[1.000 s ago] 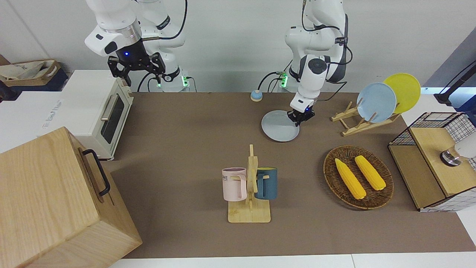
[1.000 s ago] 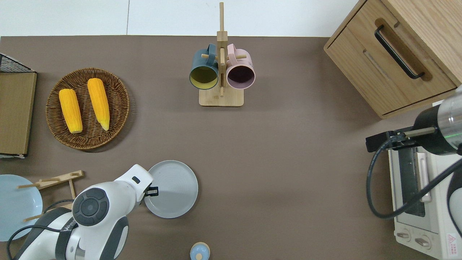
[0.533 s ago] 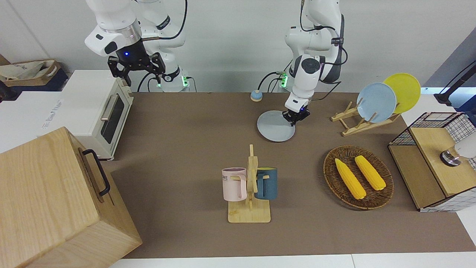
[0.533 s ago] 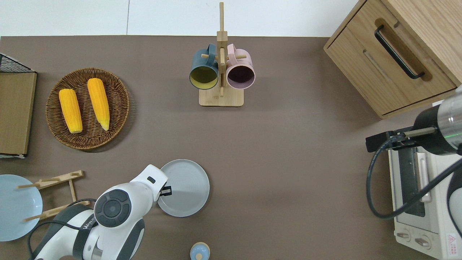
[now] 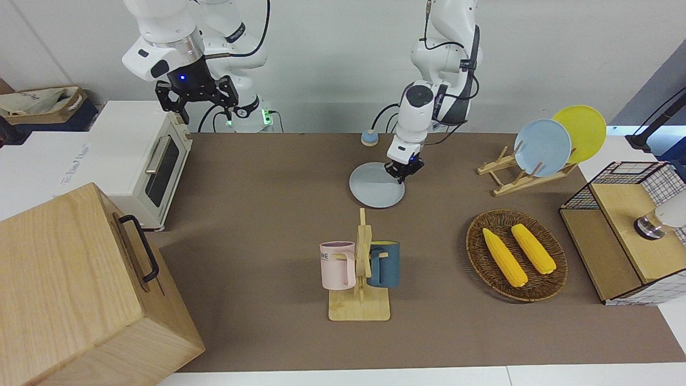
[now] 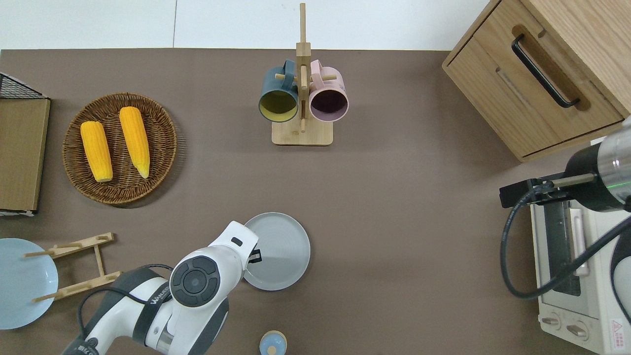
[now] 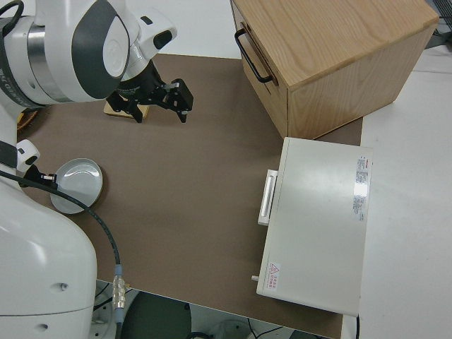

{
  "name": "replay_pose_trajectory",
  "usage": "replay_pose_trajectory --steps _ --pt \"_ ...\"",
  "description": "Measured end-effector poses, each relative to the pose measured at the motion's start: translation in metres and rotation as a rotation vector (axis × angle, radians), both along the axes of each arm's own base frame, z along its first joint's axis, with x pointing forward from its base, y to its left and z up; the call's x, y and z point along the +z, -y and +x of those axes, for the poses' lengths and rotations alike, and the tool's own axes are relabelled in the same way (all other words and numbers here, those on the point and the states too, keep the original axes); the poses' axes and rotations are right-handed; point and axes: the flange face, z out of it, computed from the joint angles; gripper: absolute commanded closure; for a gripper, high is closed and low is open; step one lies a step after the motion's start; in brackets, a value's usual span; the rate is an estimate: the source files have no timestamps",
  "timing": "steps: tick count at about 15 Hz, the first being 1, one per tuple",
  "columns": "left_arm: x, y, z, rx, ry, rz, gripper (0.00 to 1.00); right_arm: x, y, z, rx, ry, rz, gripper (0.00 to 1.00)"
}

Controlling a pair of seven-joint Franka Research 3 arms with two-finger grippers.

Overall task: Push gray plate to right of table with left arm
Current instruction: 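Push the gray plate with the left gripper across the table toward the right arm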

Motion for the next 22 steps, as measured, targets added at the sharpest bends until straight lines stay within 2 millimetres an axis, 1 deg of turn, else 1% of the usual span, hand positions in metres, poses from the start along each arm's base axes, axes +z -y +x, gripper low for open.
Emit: replay_pose_trajectory --steps 3,6,11,22 --pt "0.000 0.019 0.000 0.022 0.001 -0.008 1.00 0.000 0.000 0.000 0.000 0.000 0.000 0.017" --pt "0.000 0.033 0.000 0.040 0.003 -0.016 1.00 0.000 0.000 0.000 0.000 0.000 0.000 0.017" --pt "-0.001 0.080 -0.008 0.072 0.000 -0.040 1.00 0.000 0.000 0.000 0.000 0.000 0.000 0.017" --pt "0.000 0.157 -0.015 0.151 -0.027 -0.072 1.00 0.000 0.000 0.000 0.000 0.000 0.000 0.017"
